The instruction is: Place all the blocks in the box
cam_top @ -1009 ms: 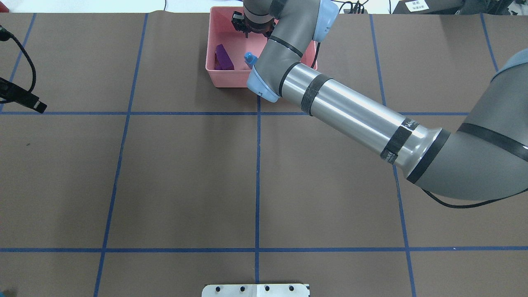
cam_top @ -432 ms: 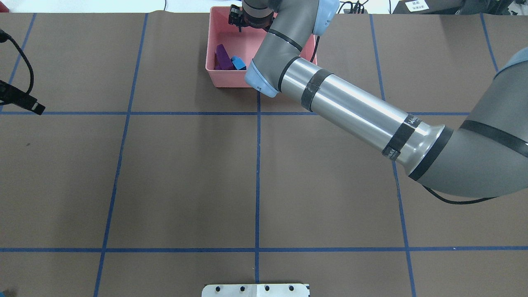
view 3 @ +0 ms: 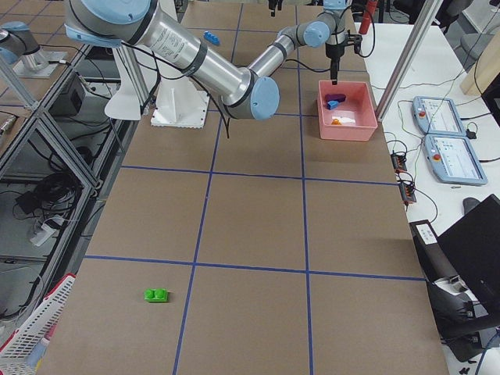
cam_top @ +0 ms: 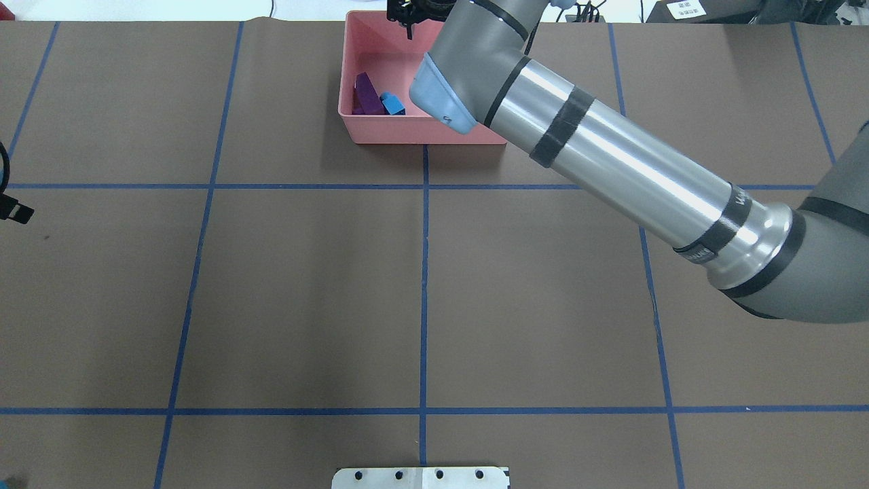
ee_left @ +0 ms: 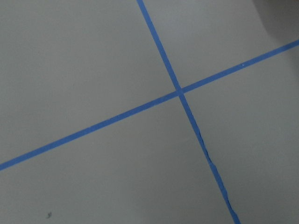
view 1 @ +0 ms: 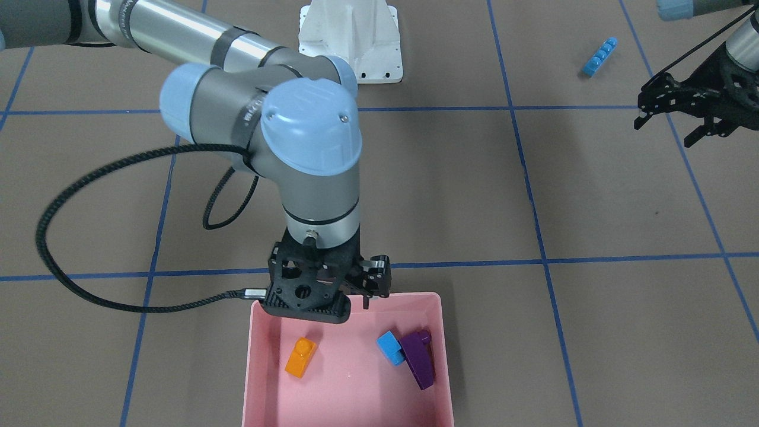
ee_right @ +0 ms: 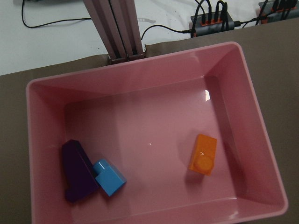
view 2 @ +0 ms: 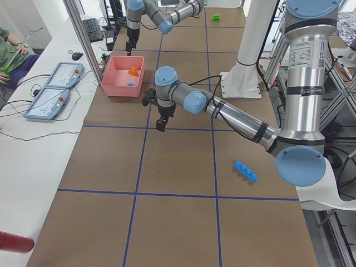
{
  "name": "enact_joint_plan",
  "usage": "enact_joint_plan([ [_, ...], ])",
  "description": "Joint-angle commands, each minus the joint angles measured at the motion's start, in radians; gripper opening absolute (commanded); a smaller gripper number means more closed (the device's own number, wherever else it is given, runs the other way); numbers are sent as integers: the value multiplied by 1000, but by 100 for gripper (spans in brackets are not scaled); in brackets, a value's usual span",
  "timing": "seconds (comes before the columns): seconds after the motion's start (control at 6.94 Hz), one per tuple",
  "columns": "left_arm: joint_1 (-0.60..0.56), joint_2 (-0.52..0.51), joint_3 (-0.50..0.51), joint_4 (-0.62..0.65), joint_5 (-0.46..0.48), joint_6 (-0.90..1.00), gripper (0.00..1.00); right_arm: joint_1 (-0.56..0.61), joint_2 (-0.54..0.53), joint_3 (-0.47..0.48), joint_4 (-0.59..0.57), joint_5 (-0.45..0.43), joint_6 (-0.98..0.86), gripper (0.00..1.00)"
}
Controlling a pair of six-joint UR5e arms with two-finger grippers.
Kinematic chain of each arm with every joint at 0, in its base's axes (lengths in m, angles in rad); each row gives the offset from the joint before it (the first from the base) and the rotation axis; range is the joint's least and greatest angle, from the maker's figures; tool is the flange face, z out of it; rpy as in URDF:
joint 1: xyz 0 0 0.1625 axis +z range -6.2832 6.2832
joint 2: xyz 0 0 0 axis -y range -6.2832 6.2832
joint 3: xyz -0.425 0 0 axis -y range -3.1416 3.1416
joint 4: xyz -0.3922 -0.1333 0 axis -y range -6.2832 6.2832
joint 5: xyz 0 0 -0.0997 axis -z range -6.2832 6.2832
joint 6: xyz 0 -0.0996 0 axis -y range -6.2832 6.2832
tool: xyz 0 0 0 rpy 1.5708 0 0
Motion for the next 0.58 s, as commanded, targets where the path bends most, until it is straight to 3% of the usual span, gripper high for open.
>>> enact_joint_plan([
  [0.0,14,131,-23,-181,18,-1,100,27,-228,395,-203,28,-100,100],
  [0.14,51,212,-23,-281,18,1,100,35,-346,564,-274,37,-160,100],
  [0.43,177,291,-23,-375,61,-2,100,39,-607,811,-278,42,-237,100],
])
